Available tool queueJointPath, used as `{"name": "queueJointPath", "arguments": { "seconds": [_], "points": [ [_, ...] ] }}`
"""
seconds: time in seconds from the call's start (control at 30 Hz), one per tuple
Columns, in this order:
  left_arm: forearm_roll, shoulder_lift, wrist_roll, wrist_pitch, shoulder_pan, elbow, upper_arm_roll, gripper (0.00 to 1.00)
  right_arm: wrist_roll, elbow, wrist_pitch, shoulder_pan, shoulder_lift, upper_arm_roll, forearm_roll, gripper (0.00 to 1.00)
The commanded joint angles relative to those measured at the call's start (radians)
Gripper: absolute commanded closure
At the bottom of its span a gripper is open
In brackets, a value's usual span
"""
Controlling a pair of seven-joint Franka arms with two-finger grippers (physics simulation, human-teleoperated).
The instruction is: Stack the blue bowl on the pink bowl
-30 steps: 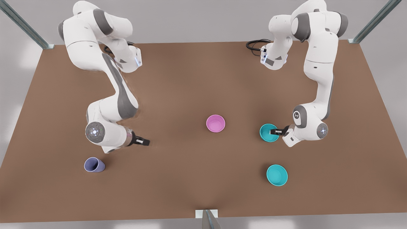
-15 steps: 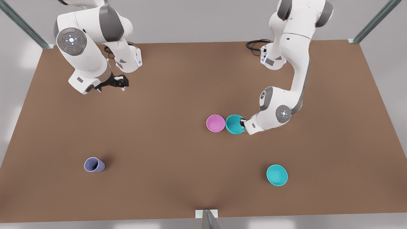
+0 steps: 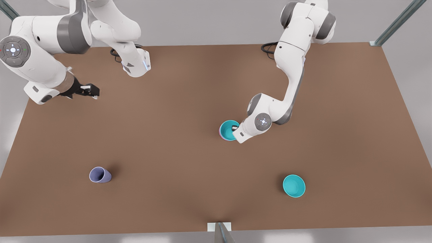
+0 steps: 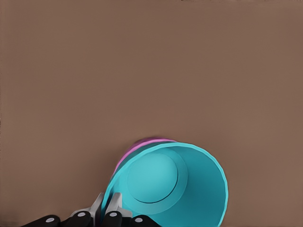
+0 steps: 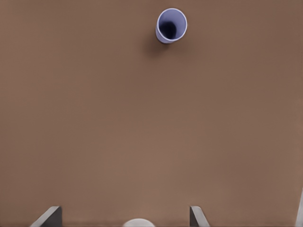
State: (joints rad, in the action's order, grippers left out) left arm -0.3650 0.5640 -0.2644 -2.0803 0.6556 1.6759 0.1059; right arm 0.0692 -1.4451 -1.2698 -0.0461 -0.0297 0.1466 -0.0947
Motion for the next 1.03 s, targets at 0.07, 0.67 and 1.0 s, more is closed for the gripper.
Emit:
{"name": "queueJointPath", "arguments": {
  "seconds": [0.07,0.67,1.0],
  "points": [
    [-0.003,0.0,-0.297,0.003,0.001,0.018,0.0,0.79,-0.112,-0.001,0.007,0.14,-0.003,0.002,0.001,0.0],
    [0.331,-0.243,0.109,0.755,-0.452,-0.349,-0.014,0.0,-0.115,-0.001,0.006,0.141,-0.013,0.002,0.01,0.0],
    [0.347,-0.362,0.327,0.726,-0.507,-0.324,-0.037,0.0,-0.114,0.0,0.006,0.141,-0.016,0.001,0.009,0.0]
  ]
}}
